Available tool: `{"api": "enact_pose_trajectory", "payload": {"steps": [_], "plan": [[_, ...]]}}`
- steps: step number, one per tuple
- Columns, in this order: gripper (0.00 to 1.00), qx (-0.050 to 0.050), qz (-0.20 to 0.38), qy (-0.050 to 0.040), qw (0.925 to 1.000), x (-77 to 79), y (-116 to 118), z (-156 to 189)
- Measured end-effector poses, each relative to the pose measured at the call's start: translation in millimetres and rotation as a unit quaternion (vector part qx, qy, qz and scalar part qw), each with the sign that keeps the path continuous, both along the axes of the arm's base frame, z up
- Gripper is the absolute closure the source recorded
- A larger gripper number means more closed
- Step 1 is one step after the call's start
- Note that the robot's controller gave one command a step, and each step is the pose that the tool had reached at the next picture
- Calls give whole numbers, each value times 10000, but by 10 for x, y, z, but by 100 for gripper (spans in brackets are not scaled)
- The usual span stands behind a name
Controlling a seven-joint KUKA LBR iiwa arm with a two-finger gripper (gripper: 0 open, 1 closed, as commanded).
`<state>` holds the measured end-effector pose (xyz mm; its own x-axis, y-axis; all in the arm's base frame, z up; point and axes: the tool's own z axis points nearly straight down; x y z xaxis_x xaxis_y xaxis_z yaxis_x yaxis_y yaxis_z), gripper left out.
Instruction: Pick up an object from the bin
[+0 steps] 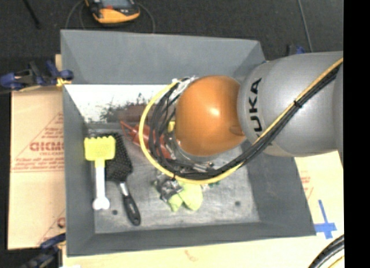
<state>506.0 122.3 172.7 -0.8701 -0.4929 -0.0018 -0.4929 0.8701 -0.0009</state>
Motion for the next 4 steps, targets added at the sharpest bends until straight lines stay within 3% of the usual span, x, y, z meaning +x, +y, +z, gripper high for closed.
{"api": "enact_pose_trajectory", "payload": {"steps": [1, 2, 3, 4], "plan": [[100, 0, 1143, -7, 9934, -60, -50, -13], [100, 3, 719, 6, 9974, 198, 133, 43], [100, -1, 1686, -27, 9857, 260, 554, -40], [100, 10, 2599, -7, 9656, 216, 788, -127]]}}
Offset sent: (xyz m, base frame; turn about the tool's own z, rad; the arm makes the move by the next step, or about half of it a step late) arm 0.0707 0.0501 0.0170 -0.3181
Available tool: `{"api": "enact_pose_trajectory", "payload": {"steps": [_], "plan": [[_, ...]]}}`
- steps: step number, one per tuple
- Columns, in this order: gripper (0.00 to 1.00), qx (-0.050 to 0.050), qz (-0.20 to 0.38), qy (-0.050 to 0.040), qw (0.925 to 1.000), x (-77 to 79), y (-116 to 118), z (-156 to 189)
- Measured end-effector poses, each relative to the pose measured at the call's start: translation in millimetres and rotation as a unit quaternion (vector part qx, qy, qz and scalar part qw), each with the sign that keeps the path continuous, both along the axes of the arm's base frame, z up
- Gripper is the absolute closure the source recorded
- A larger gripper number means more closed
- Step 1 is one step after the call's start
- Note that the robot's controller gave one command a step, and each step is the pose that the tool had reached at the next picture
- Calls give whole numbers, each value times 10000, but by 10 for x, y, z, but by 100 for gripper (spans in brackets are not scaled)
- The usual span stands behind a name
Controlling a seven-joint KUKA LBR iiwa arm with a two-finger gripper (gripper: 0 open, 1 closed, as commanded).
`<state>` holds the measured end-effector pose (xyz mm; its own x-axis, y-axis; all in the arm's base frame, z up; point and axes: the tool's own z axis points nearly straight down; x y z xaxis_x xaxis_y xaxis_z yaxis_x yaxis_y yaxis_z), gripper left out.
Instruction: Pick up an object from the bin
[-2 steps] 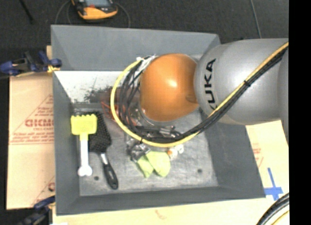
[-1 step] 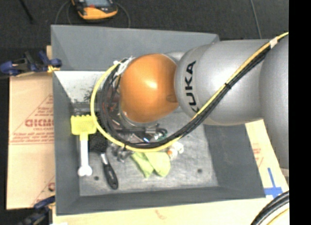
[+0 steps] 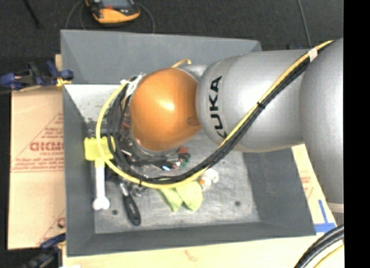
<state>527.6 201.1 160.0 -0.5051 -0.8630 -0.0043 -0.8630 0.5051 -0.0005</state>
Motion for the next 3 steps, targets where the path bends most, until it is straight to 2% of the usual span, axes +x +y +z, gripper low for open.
{"api": "enact_pose_trajectory", "payload": {"steps": [1, 2, 3], "plan": [[100, -14, -843, 32, 9964, -28, 7, 526], [100, 17, -308, -66, 9995, 61, -28, 370], [100, 16, -215, -39, 9998, 18, -68, 192]]}}
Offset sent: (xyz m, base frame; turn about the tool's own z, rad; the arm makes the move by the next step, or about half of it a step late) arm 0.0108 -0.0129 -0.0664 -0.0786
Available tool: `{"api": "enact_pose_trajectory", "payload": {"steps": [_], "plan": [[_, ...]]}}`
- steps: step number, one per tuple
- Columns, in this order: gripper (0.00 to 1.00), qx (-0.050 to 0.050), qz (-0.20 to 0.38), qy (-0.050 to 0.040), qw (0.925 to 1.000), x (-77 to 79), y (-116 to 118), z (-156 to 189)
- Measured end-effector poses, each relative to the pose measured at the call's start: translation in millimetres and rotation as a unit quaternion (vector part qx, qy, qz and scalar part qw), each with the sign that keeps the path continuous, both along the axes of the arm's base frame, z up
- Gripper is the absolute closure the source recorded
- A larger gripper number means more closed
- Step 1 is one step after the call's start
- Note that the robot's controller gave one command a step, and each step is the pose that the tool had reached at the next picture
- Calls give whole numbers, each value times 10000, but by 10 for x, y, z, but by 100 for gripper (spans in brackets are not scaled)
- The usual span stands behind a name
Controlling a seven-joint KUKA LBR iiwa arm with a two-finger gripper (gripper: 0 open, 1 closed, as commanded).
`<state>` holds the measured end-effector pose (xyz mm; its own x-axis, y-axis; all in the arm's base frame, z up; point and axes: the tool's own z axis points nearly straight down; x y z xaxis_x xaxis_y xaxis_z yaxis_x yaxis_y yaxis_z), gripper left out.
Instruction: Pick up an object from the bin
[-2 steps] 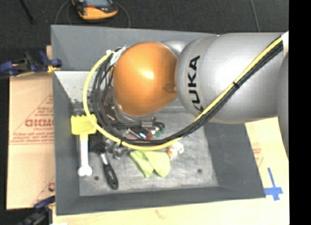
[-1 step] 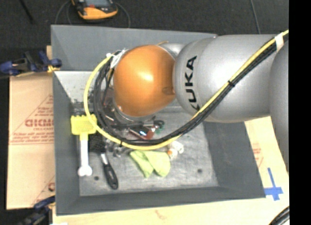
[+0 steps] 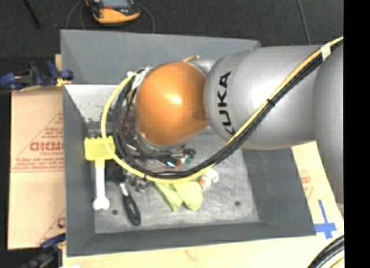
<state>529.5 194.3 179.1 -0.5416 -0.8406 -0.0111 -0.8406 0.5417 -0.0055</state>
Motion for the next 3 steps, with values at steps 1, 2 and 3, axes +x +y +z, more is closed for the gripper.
{"api": "enact_pose_trajectory", "payload": {"steps": [1, 2, 3], "plan": [[100, -22, 1235, 37, 9923, 364, 343, -793], [0, -99, 1222, 80, 9924, 371, 282, -786], [0, -89, 1212, 77, 9926, 374, 287, -786]]}}
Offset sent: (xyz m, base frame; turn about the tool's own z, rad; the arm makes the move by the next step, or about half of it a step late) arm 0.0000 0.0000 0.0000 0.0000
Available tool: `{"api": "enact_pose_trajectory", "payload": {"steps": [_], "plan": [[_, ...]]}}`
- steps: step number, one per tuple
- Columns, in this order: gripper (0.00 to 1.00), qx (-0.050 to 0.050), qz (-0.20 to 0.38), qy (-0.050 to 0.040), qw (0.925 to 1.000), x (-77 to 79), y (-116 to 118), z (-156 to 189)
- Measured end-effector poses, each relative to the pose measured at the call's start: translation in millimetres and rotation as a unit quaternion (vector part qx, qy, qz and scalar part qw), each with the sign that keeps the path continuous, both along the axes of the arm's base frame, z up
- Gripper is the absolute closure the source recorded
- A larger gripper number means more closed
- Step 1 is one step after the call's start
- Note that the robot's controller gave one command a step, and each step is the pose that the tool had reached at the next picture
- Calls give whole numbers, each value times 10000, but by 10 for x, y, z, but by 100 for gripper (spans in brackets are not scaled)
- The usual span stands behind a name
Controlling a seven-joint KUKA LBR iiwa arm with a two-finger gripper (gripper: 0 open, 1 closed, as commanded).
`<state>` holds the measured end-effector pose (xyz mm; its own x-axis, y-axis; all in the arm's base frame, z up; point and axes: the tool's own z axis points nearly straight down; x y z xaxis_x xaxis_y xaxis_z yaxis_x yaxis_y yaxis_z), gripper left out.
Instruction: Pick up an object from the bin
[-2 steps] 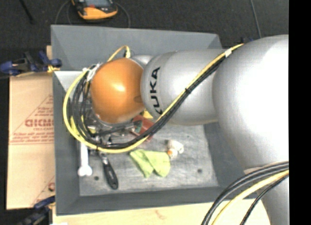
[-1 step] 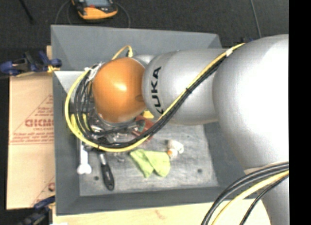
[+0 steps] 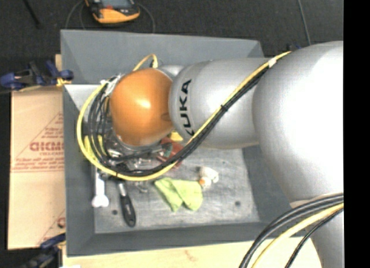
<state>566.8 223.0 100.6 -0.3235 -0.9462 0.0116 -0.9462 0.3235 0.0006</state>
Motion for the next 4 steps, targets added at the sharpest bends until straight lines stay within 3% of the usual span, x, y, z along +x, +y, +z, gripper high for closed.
{"api": "enact_pose_trajectory", "payload": {"steps": [1, 2, 3, 4], "plan": [[0, 60, 430, -22, 9991, 372, 5, 363], [0, 70, 808, -77, 9967, 611, -115, 398], [0, 91, 1958, -66, 9806, 5, -608, -118], [0, 113, 2084, -102, 9779, -126, -707, -200]]}}
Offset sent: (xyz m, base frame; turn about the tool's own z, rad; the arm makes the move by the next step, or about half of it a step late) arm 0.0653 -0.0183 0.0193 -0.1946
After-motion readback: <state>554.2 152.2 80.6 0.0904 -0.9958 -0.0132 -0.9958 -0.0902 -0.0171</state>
